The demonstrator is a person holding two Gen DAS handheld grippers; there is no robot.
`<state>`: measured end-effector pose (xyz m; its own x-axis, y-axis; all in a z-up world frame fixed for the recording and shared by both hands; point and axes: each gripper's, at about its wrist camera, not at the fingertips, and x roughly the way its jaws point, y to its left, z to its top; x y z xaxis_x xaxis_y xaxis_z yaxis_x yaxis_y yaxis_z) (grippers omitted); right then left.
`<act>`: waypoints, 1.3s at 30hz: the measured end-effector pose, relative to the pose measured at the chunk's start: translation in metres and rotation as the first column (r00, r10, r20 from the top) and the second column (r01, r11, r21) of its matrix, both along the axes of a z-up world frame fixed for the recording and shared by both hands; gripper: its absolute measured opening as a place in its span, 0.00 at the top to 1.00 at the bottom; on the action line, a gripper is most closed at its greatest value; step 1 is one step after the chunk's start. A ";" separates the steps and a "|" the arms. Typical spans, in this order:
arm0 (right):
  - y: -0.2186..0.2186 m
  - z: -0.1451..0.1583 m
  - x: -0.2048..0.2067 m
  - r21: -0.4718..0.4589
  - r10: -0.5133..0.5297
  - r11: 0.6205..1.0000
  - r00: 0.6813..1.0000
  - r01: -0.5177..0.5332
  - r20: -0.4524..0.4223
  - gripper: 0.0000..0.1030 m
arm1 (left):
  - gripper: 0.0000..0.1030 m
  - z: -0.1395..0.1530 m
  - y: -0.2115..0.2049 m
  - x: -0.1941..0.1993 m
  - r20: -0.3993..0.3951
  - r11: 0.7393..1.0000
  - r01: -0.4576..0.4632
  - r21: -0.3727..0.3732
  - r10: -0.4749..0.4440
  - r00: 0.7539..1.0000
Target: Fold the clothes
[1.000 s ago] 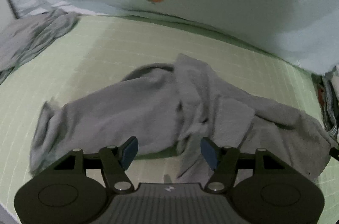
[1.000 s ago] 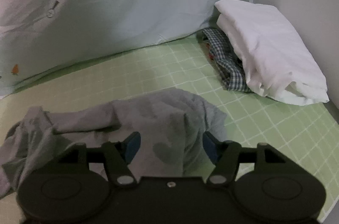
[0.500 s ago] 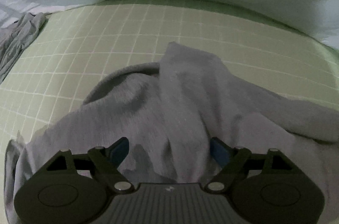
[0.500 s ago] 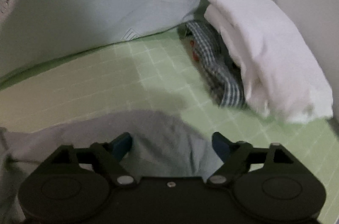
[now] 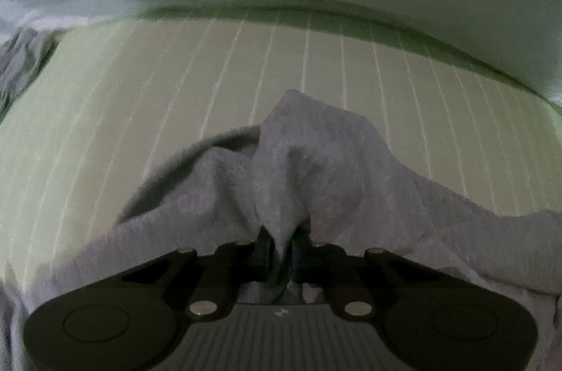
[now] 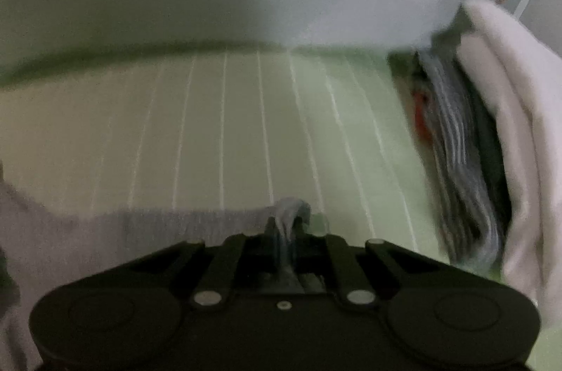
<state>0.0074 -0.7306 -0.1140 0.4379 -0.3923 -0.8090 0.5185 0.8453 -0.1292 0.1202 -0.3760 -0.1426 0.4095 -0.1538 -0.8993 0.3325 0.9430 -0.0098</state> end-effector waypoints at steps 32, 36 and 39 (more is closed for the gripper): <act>0.082 0.068 -0.211 0.072 -0.260 0.965 0.943 0.251 0.206 0.91 | 0.64 0.094 0.136 -0.160 -0.047 0.975 -0.150 -0.165 0.145 0.988; 0.076 0.068 -0.219 0.114 -0.303 0.952 0.921 0.284 0.243 0.70 | 0.46 0.099 0.148 -0.163 -0.022 0.959 -0.199 -0.203 0.198 0.980; 0.066 0.067 -0.227 0.172 -0.370 0.927 0.891 0.334 0.261 0.64 | 0.42 0.094 0.160 -0.160 -0.054 0.932 -0.269 -0.242 0.264 0.963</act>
<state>-0.2199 -0.6648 -0.0466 0.5065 -0.4725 -0.7212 0.7844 0.5999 0.1578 -0.0397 -0.2163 -0.0488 0.4483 -0.2575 -0.8560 0.0663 0.9645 -0.2555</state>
